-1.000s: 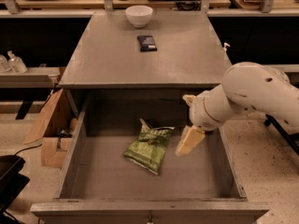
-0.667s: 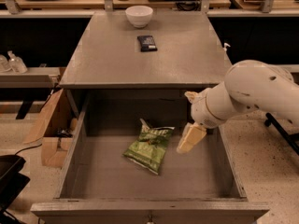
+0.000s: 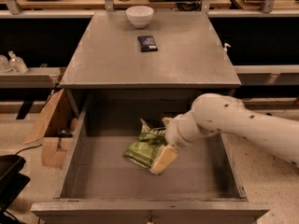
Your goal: Pick green jalapeno chip bag from top drawer and place on counter
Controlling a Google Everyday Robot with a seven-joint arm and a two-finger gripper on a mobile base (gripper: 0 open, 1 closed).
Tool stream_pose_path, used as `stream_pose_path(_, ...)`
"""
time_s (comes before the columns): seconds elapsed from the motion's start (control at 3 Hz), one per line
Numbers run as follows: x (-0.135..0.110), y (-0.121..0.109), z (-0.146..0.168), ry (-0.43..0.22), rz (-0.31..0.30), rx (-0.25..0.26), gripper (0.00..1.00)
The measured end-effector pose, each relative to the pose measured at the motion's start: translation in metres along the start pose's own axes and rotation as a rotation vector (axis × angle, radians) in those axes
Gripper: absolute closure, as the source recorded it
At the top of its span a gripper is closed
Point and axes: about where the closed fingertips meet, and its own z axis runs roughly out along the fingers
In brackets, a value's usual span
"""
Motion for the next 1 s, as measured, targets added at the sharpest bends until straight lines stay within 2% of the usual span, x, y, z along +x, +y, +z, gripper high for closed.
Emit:
stream_pose_path(0.33, -0.01, 0.009, 0.044, -0.041, 0.013, -0.045, 0.0)
stream_pose_path(0.67, -0.029, 0.005, 0.075, -0.062, -0.016, -0.072, 0.18)
stream_pose_path(1.0, -0.053, 0.003, 0.107, -0.074, -0.056, -0.107, 0.5)
